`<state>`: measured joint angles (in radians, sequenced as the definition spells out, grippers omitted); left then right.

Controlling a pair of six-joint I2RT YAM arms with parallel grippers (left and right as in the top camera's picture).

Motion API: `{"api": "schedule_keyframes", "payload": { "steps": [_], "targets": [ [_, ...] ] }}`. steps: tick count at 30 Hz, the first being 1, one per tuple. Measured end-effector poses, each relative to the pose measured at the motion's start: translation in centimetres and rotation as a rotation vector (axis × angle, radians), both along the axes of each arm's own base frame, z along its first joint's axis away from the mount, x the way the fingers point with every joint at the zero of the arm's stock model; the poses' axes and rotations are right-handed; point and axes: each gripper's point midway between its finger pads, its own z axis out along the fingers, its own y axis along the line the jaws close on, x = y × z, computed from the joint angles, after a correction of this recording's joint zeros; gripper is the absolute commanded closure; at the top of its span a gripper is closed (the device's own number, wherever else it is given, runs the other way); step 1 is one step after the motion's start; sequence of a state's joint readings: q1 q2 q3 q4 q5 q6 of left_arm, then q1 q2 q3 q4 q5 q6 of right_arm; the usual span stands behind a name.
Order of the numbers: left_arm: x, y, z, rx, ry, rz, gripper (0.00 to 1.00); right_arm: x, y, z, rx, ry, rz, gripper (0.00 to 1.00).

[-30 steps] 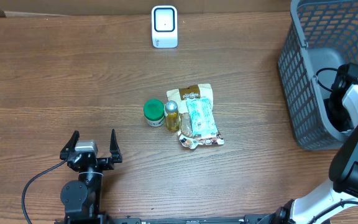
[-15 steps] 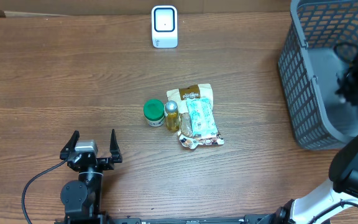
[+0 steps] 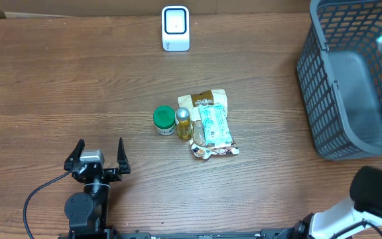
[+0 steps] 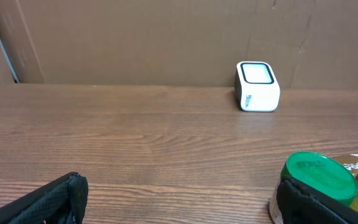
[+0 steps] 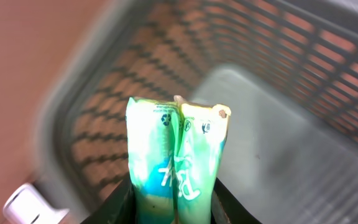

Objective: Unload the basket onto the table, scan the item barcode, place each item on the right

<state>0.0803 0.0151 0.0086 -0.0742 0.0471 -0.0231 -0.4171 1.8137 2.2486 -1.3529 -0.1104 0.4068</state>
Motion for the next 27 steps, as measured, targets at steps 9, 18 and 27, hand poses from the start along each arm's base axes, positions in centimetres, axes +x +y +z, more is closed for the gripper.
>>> {"api": "schedule_keyframes", "payload": {
  "steps": [9, 18, 27],
  "targets": [
    [0.0, 0.0, 0.0, 0.0, 0.0, 0.0, 0.0, -3.2, 8.0, 4.4, 0.097, -0.116, 0.408, 0.72],
    [0.0, 0.0, 0.0, 0.0, 0.0, 0.0, 0.0, -4.4, 13.6, 1.5, 0.211, -0.017, 0.611, 0.72],
    [0.0, 0.0, 0.0, 0.0, 0.0, 0.0, 0.0, -4.3, 21.1, -3.3, 0.264, 0.095, 0.842, 0.71]
  ]
}}
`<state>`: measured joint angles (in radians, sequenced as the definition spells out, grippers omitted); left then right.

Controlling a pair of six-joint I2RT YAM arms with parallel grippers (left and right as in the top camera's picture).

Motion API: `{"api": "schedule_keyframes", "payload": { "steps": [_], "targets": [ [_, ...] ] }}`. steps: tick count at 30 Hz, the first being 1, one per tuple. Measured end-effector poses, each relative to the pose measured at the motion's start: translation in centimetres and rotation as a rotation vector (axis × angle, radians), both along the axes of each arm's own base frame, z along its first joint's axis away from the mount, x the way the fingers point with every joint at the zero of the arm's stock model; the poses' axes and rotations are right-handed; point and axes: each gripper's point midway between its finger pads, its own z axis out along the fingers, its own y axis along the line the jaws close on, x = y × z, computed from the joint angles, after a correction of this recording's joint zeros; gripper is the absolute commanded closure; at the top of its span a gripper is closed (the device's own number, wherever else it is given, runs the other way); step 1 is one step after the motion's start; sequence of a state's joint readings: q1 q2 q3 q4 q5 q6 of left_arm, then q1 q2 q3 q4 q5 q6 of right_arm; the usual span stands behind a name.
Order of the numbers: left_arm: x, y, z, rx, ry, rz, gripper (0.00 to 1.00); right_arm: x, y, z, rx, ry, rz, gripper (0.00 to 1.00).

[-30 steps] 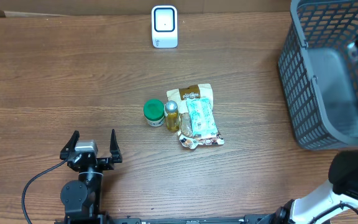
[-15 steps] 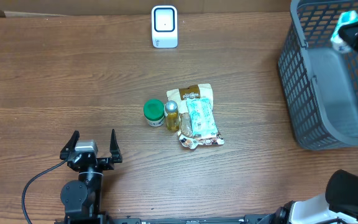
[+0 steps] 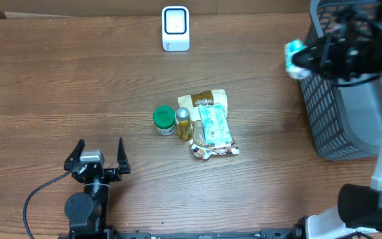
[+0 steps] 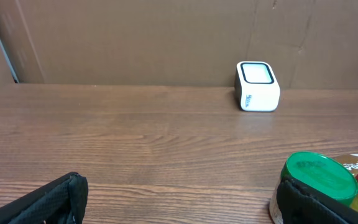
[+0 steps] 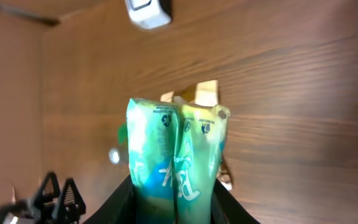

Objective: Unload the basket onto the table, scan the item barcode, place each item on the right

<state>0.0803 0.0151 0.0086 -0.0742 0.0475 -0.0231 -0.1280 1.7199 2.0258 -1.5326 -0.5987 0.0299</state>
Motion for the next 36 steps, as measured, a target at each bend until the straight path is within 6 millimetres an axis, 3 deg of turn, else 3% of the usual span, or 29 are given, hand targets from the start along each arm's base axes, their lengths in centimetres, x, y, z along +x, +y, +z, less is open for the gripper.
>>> {"api": "schedule_keyframes", "payload": {
  "steps": [13, 21, 29, 36],
  "targets": [
    [0.0, 0.0, 0.0, 0.0, 0.0, 0.0, 0.0, -1.7, 10.2, -11.4, 0.01, 0.131, 0.266, 0.7],
    [0.0, 0.0, 0.0, 0.0, 0.0, 0.0, 0.01, -3.5, 15.0, -18.2, 0.03, 0.146, 0.321, 0.67],
    [0.0, 0.0, 0.0, 0.0, 0.0, 0.0, 0.0, -5.1, 16.7, -22.2, 0.009, 0.204, 0.26, 0.66],
    [0.0, 0.0, 0.0, 0.0, 0.0, 0.0, 0.0, -5.4, 17.5, -23.0, -0.047, 0.197, 0.237, 0.55]
  ]
}}
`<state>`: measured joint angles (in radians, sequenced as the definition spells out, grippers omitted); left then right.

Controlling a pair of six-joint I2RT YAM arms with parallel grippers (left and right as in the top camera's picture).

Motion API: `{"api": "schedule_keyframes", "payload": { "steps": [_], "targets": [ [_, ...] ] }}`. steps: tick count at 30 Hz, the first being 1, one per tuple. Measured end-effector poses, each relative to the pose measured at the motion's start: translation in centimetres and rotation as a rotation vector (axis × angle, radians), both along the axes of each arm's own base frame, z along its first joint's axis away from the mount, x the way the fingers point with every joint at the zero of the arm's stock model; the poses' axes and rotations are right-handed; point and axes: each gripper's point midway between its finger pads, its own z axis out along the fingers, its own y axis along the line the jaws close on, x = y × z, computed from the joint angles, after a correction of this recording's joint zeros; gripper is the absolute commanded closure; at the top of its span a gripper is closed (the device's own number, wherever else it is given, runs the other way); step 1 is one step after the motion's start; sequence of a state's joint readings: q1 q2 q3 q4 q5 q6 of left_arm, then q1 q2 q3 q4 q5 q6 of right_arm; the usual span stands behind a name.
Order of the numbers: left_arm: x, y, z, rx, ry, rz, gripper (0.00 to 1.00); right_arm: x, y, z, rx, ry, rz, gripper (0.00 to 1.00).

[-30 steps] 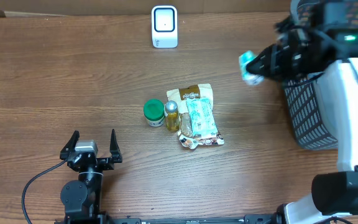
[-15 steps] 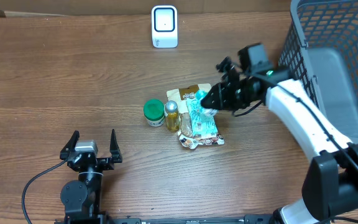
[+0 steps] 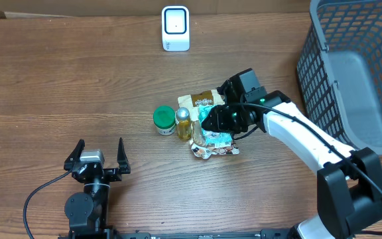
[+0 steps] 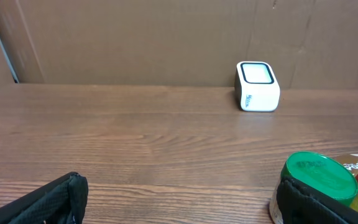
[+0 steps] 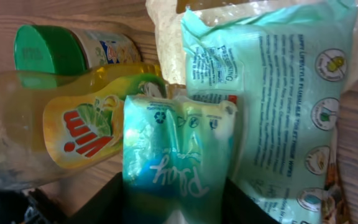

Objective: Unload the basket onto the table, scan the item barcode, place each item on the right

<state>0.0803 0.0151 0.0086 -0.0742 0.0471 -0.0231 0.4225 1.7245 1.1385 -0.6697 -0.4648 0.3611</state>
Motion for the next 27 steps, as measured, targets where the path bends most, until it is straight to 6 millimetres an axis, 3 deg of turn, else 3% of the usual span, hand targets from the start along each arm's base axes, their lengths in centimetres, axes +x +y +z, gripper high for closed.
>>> {"api": "schedule_keyframes", "payload": {
  "steps": [18, 27],
  "targets": [
    [0.0, 0.0, 0.0, 0.0, 0.0, 0.0, 0.01, 1.3, -0.4, 0.3, -0.014, -0.04, -0.033, 0.43],
    [0.0, 0.0, 0.0, 0.0, 0.0, 0.0, 0.0, 6.2, -1.1, 6.0, 0.055, -0.162, -0.091, 0.43]
  ]
}}
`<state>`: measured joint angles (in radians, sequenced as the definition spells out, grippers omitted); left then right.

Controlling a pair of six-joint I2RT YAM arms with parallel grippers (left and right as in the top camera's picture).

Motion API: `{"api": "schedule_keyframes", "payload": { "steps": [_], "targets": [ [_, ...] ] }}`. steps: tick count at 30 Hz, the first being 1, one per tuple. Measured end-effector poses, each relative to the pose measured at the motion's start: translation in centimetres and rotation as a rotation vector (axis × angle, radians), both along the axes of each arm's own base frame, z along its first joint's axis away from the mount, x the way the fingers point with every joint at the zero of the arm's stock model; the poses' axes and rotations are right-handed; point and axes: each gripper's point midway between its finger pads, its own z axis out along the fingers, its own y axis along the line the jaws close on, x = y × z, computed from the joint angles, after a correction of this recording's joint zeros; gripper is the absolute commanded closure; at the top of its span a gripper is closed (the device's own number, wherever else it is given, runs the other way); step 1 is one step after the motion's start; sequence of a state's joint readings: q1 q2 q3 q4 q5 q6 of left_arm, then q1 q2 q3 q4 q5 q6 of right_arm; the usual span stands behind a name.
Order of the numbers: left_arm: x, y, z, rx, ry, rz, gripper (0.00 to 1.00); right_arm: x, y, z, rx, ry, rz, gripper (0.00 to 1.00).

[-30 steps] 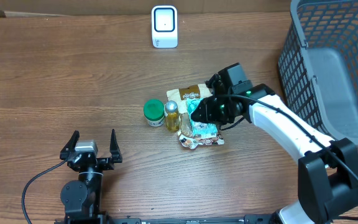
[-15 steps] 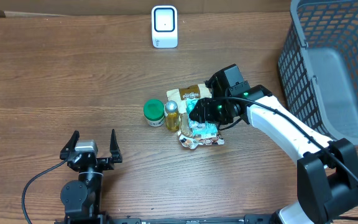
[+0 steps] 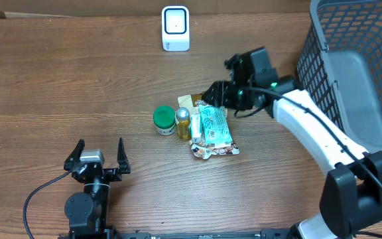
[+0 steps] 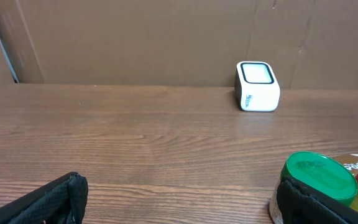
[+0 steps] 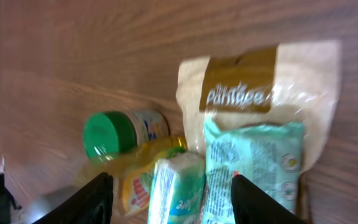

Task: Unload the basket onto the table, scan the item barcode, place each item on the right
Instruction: 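Open the right gripper and withdraw it toward the basket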

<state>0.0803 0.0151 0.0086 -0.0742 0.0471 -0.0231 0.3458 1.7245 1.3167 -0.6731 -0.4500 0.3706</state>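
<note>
The small green-and-blue pack (image 3: 195, 126) lies in the pile at the table's middle, between a yellow bottle (image 3: 184, 123) and a larger teal pack (image 3: 215, 125). In the right wrist view this small pack (image 5: 176, 186) shows below the open fingers (image 5: 95, 199), untouched. My right gripper (image 3: 219, 91) hovers open over the pile's far edge. The white scanner (image 3: 176, 28) stands at the back, also seen as the scanner (image 4: 258, 86) from the left wrist. Resting near the front left, my left gripper (image 3: 98, 156) is open and empty.
A green-lidded jar (image 3: 164, 119) stands left of the bottle, and a beige pouch (image 5: 260, 87) lies under the teal pack. A grey mesh basket (image 3: 317, 86) fills the right side. The wooden table (image 3: 78, 79) is bare to the left.
My right gripper has opened and let go of the small green pack, which now lies in the pile. The gripper has moved up and back from the pile. The left arm is unchanged.
My right gripper held the small green pack over the basket. Then it carried it left of the basket's rim, above the table. Then it was down on the pile, still shut on the pack. Now the pack lies there and the gripper is open above.
</note>
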Motion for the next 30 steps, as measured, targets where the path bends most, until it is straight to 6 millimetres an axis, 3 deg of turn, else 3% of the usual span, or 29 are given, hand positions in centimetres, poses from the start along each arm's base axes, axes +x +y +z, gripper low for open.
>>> {"api": "schedule_keyframes", "payload": {
  "steps": [10, 15, 18, 19, 20, 27, 30],
  "targets": [
    [0.0, 0.0, 0.0, 0.0, 0.0, 0.0, 0.0, 1.5, -3.0, 4.2, -0.035, -0.03, -0.008, 0.41],
    [0.0, 0.0, 0.0, 0.0, 0.0, 0.0, 0.0, 0.8, -3.4, 3.9, -0.063, -0.002, 0.0, 0.36],
    [0.0, 0.0, 0.0, 0.0, 0.0, 0.0, 0.0, 0.5, -4.0, 3.4, -0.099, 0.013, -0.01, 0.25],
    [0.0, 0.0, 0.0, 0.0, 0.0, 0.0, 0.0, 0.4, -4.3, 3.2, -0.118, 0.015, -0.013, 0.09],
    [0.0, 0.0, 0.0, 0.0, 0.0, 0.0, 0.0, 0.5, -4.5, 3.1, -0.129, 0.015, -0.021, 0.04],
    [0.0, 0.0, 0.0, 0.0, 0.0, 0.0, 0.01, 0.7, -5.1, 3.1, -0.169, -0.005, -0.014, 0.02],
    [0.0, 0.0, 0.0, 0.0, 0.0, 0.0, 0.0, 0.9, -4.5, 5.1, -0.151, -0.046, 0.034, 0.0]
  ]
}}
